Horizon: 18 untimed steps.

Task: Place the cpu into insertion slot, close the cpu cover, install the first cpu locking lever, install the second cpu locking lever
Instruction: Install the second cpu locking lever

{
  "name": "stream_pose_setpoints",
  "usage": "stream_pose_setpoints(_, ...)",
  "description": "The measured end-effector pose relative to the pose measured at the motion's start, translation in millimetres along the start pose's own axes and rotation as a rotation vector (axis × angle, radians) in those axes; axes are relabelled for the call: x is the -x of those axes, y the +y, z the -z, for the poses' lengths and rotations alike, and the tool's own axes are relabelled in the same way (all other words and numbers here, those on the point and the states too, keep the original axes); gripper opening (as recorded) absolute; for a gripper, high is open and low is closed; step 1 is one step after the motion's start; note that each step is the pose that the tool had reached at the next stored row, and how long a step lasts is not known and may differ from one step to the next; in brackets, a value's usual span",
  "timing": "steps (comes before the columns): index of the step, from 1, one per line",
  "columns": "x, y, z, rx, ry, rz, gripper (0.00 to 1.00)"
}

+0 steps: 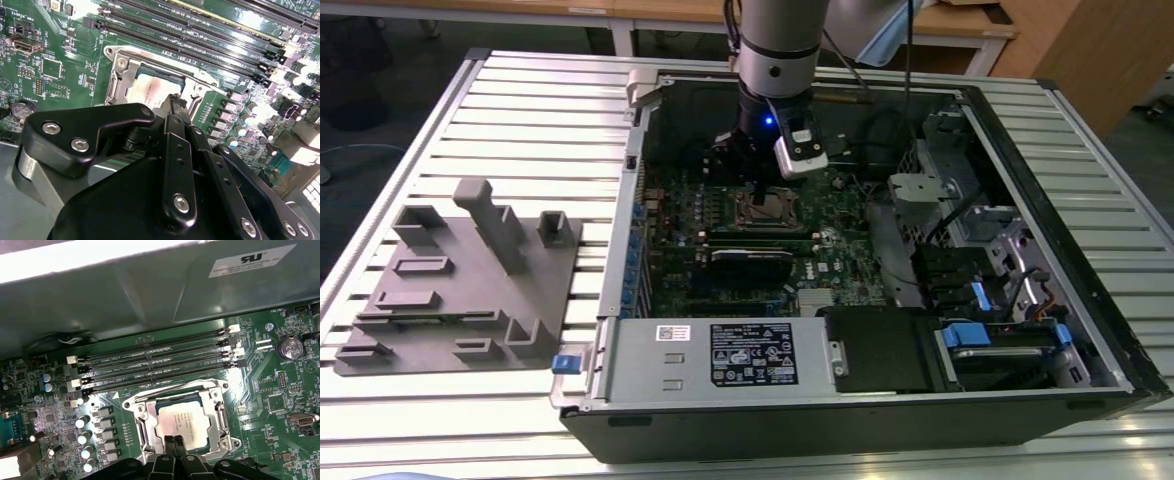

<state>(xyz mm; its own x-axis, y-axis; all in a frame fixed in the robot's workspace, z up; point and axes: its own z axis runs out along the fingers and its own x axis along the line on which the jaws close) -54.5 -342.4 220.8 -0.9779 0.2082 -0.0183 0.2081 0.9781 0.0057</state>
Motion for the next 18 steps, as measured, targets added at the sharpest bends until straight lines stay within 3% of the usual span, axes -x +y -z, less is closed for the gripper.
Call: stream_pose_setpoints(18,0.0,0.0,0.0,-0.0029,0.0136,0.000,0.11)
